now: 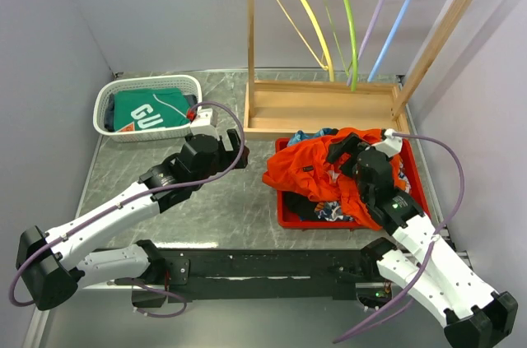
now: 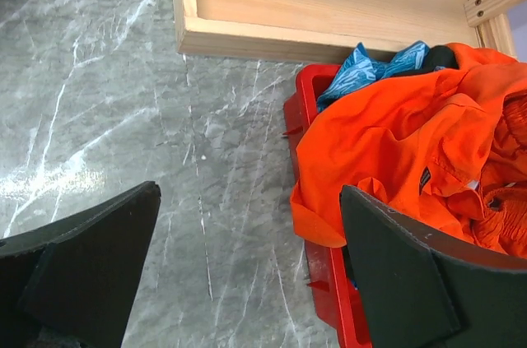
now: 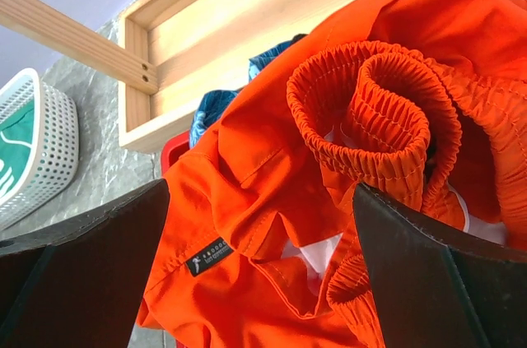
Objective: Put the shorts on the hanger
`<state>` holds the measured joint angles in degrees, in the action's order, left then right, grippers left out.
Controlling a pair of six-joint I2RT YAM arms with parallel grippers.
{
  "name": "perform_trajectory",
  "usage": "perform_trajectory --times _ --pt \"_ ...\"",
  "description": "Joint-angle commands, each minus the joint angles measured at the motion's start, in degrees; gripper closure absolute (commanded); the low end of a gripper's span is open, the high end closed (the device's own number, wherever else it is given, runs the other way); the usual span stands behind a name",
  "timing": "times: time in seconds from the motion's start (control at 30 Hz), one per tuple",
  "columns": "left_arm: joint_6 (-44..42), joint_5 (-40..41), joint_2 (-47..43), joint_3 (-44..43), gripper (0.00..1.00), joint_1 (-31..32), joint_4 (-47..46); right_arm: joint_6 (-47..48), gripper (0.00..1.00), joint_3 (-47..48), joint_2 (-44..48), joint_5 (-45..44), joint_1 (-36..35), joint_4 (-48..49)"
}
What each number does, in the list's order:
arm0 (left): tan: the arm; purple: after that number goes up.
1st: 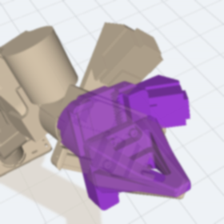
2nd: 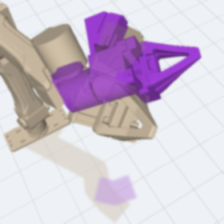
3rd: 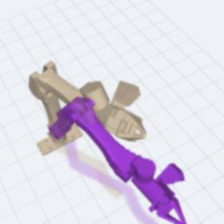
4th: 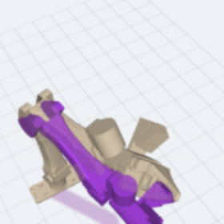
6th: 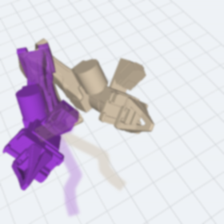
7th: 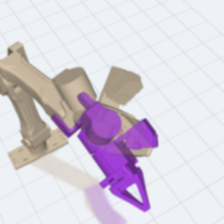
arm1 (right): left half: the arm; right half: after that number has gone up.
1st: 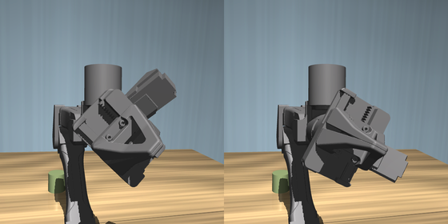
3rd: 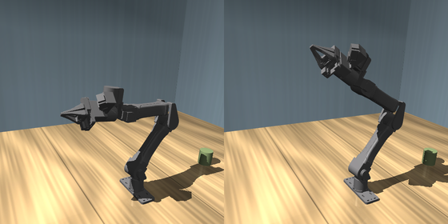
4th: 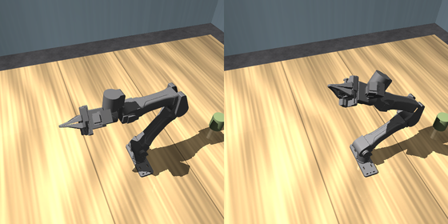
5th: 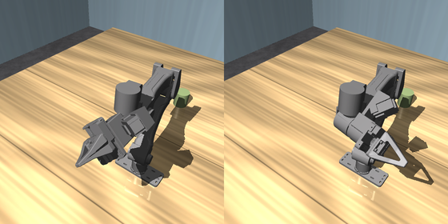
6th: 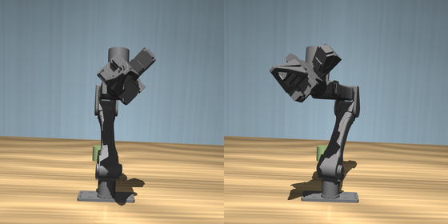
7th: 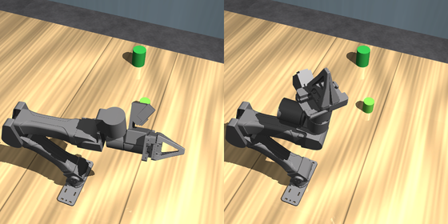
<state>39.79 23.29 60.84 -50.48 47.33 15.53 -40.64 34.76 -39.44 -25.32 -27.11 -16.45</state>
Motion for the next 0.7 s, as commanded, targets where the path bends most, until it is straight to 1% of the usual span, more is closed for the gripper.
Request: perform_trajectory --times 0.0,0.17,0.3,0.37,0.4,0.53,0.57,0.67 --pt "1.34 -1.05 -0.98 -0.85 0.04 0.04 0.2 -0.23 0.0 1.53 1.65 -1.75 0.22 -1.65" --pt "2.22 0.79 -0.28 -1.81 0.03 0.13 2.13 -0.14 0.0 2.41 2.35 -2.28 0.22 -3.15" --pt "2.57 -0.34 2.6 -3.04 0.04 0.13 3.19 0.04 0.0 4.17 1.83 -2.19 0.22 -4.91" --pt "4.23 0.43 4.19 -4.89 0.03 0.65 5.73 0.12 0.0 4.61 1.47 -2.54 0.22 -5.61" --pt "4.85 2.36 5.68 -5.41 0.03 1.09 6.44 0.21 0.0 5.05 1.39 -2.63 0.22 -5.7" --pt "5.73 4.65 7.89 -7.0 0.02 4.69 6.36 -0.14 0.0 6.28 1.03 -3.16 0.13 -7.28" --pt "5.91 4.66 8.33 -7.26 0.01 5.31 6.01 -0.4 0.0 6.63 1.12 -3.24 0.22 -8.41" --pt "6.26 5.45 10.44 -9.28 0.02 7.51 6.18 -0.75 0.0 7.95 1.73 -4.64 0.22 -10.96"
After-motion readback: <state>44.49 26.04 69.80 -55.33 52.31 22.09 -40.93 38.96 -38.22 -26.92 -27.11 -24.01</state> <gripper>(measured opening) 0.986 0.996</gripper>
